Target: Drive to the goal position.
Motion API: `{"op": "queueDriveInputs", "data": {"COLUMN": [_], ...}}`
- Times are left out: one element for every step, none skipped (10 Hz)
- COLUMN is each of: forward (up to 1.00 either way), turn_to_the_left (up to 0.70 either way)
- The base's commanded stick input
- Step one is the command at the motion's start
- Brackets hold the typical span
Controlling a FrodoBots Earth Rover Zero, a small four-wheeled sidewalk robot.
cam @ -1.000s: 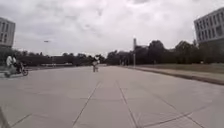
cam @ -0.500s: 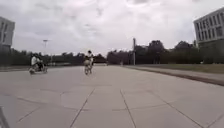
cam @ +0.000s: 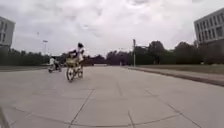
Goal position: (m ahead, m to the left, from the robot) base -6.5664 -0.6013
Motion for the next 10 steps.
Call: {"op": "queueDriveInputs", "data": {"forward": [0.00,0.00,0.00,0.00,0.00,0.00,0.00,0.00,0.00,0.00], "turn_to_the_left": [0.00,0.00,-0.12,-0.47,-0.70,-0.70,-0.70,-0.70,-0.70,-0.70]}}
